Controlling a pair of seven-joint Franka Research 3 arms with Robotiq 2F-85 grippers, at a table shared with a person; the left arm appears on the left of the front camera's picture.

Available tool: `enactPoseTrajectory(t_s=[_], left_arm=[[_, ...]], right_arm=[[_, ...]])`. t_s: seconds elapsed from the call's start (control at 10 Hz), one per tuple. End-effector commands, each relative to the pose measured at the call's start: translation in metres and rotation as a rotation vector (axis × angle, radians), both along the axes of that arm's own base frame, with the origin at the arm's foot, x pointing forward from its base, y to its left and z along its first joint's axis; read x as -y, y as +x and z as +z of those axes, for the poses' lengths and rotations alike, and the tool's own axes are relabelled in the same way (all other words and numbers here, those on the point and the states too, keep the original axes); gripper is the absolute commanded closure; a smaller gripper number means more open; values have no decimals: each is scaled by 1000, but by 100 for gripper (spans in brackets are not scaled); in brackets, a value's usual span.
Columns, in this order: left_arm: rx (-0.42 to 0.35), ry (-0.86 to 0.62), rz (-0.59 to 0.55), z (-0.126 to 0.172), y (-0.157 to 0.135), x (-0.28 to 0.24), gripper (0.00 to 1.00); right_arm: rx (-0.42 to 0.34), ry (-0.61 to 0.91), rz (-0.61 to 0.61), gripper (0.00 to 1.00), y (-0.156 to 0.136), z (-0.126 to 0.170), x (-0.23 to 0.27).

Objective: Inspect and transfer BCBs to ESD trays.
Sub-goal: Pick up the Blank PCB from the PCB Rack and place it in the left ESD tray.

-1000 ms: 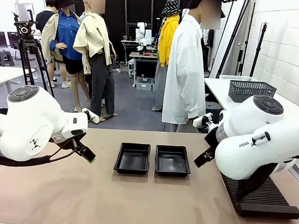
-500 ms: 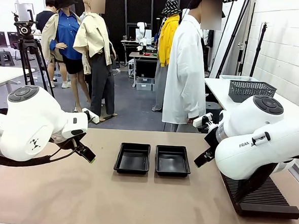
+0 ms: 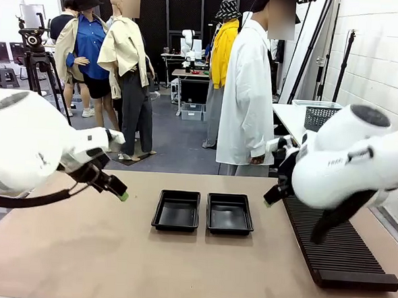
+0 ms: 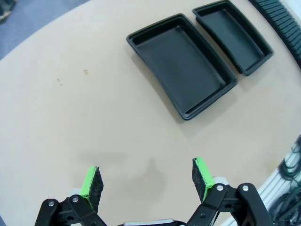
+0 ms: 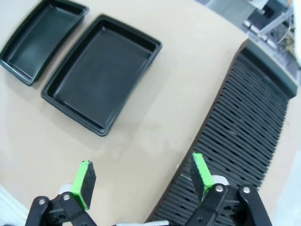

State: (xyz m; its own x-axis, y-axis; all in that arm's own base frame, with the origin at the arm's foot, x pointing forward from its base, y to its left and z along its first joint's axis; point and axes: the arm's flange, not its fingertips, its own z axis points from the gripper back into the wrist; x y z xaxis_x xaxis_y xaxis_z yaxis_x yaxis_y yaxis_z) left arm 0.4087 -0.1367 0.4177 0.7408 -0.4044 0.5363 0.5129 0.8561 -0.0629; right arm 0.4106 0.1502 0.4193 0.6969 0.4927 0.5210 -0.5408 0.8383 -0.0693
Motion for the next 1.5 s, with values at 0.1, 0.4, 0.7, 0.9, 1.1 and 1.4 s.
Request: enactPoseTrajectory(t_s=[0.1, 0.4, 0.7, 0.9, 1.1, 1.4], left_arm=[[-84, -100, -21, 39, 4, -46, 0], [-160, -282, -34, 59, 1, -91, 0], [-213, -597, -75, 60, -13, -161, 0], [-212, -855, -46, 46, -27, -217, 0], [-177, -1012, 26, 31, -48, -268, 0], [-92, -1094, 99, 26, -81, -310, 0]], right_arm=[[-194, 162, 33, 0, 5, 51, 31], [-266, 438, 105, 0, 4, 75, 73], [-320, 738, 159, 0, -11, 74, 150], [-318, 965, 273, 0, -25, 58, 218], [-310, 1096, 289, 0, -40, 41, 263], [-212, 1281, 260, 0, -65, 10, 322]])
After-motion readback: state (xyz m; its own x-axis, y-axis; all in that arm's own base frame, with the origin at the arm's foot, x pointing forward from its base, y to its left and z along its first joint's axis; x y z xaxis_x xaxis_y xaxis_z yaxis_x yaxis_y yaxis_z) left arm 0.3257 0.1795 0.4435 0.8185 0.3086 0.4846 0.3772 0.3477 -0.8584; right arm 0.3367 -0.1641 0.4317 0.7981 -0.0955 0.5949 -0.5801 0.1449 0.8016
